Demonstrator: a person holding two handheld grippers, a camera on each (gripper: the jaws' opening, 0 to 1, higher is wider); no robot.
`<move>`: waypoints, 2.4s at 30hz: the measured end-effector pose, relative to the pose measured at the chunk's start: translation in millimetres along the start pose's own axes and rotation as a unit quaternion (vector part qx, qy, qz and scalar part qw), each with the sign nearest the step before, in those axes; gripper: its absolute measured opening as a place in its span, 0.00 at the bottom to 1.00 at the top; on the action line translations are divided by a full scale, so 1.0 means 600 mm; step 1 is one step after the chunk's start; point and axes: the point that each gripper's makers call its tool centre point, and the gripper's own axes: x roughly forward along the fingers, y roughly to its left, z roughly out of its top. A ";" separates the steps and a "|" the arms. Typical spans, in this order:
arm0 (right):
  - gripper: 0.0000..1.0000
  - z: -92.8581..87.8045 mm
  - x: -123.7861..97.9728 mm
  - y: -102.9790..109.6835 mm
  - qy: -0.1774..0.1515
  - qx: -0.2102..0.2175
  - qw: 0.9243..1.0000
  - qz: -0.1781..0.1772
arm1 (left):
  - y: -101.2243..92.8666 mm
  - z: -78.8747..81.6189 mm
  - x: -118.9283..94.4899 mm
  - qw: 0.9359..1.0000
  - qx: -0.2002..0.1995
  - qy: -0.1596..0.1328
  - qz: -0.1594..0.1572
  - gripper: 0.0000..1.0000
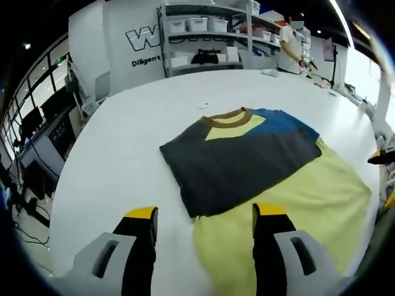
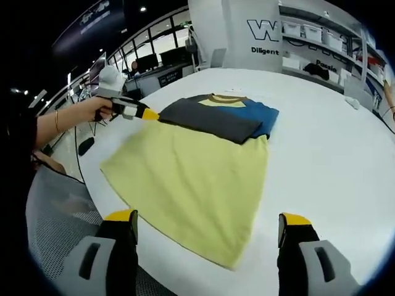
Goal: Fold the garment on the visible template until the final outline fits inside the template.
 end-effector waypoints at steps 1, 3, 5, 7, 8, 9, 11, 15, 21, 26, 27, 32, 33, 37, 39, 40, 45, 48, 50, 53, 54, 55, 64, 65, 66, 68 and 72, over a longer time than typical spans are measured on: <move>0.94 0.002 0.000 0.001 -0.003 0.001 1.000 0.001 | -0.002 0.002 -0.004 1.000 0.006 -0.004 -0.001 0.74; 0.95 0.004 -0.001 0.001 -0.005 0.001 1.000 0.001 | -0.004 0.003 -0.012 1.000 0.007 -0.007 -0.002 0.82; 0.96 0.005 -0.001 0.000 -0.008 0.004 1.000 0.001 | -0.012 0.007 -0.023 1.000 0.002 -0.015 -0.007 0.89; 0.97 0.006 -0.001 0.001 -0.008 0.006 1.000 0.003 | -0.021 0.008 -0.032 1.000 -0.005 -0.017 -0.017 0.95; 0.97 0.006 -0.001 0.001 -0.009 0.007 1.000 0.003 | -0.025 0.008 -0.037 1.000 -0.004 -0.017 -0.020 0.97; 0.97 0.005 -0.001 0.001 -0.008 0.007 1.000 0.003 | -0.030 0.007 -0.044 1.000 -0.001 -0.018 -0.023 0.98; 0.97 0.005 -0.001 0.002 -0.008 0.007 1.000 0.003 | -0.031 0.006 -0.047 1.000 0.001 -0.018 -0.024 0.99; 0.96 0.004 0.000 0.003 -0.007 0.007 1.000 0.004 | -0.041 -0.008 -0.066 0.999 0.008 -0.011 -0.034 0.99; 0.95 -0.002 0.001 0.006 -0.002 0.006 1.000 0.005 | -0.049 -0.049 -0.108 0.999 0.031 -0.007 -0.025 0.99; 0.93 -0.008 0.002 0.005 0.007 0.001 1.000 0.004 | -0.062 -0.070 -0.130 0.999 0.023 0.000 -0.035 0.98; 0.93 -0.008 0.002 0.004 0.008 0.003 1.000 0.003 | -0.064 -0.075 -0.134 0.999 0.021 -0.001 -0.037 0.98; 0.89 -0.016 0.005 -0.002 0.015 0.003 1.000 -0.007 | -0.064 -0.100 -0.141 0.999 0.013 0.015 -0.036 0.96; 0.87 -0.018 0.006 -0.003 0.018 0.003 1.000 -0.008 | -0.065 -0.103 -0.143 0.999 0.013 0.017 -0.035 0.96; 0.85 -0.022 0.010 -0.001 0.020 0.012 1.000 -0.006 | -0.083 -0.133 -0.155 0.998 -0.003 0.038 -0.044 0.95; 0.84 -0.023 0.011 0.001 0.021 0.013 1.000 -0.003 | -0.090 -0.144 -0.157 0.998 -0.002 0.047 -0.049 0.95; 0.83 -0.025 0.011 0.002 0.023 0.012 1.000 -0.003 | -0.093 -0.152 -0.158 0.997 0.002 0.053 -0.050 0.94; 0.75 -0.038 0.011 -0.006 0.036 0.021 0.999 -0.011 | -0.088 -0.185 -0.166 0.996 -0.006 0.085 -0.035 0.85; 0.64 -0.054 0.011 -0.018 0.053 0.035 0.998 -0.028 | -0.086 -0.202 -0.171 0.994 -0.021 0.102 -0.032 0.81; 0.57 -0.060 0.012 -0.020 0.060 0.038 0.997 -0.029 | -0.085 -0.209 -0.173 0.994 -0.024 0.105 -0.032 0.78; 0.51 -0.070 0.010 -0.027 0.066 0.039 0.996 -0.043 | -0.079 -0.220 -0.177 0.993 -0.034 0.111 -0.022 0.73; 0.49 -0.070 0.010 -0.028 0.064 0.041 0.996 -0.046 | -0.078 -0.224 -0.180 0.992 -0.038 0.114 -0.019 0.71; 0.47 -0.072 0.009 -0.027 0.066 0.042 0.996 -0.045 | -0.078 -0.227 -0.181 0.992 -0.044 0.118 -0.019 0.67; 0.33 -0.102 0.011 -0.041 0.112 0.011 0.990 -0.079 | -0.087 -0.252 -0.189 0.986 -0.072 0.149 -0.025 0.49; 0.30 -0.104 0.011 -0.041 0.115 0.009 0.990 -0.080 | -0.081 -0.255 -0.190 0.986 -0.065 0.153 -0.016 0.48; 0.28 -0.102 0.010 -0.044 0.114 0.003 0.990 -0.083 | -0.081 -0.252 -0.188 0.987 -0.059 0.147 -0.018 0.47; 0.26 -0.103 0.009 -0.043 0.116 0.008 0.990 -0.081 | -0.077 -0.254 -0.188 0.987 -0.057 0.151 -0.013 0.44; 0.16 -0.103 0.009 -0.043 0.117 0.011 0.990 -0.080 | -0.076 -0.255 -0.191 0.986 -0.060 0.154 -0.009 0.39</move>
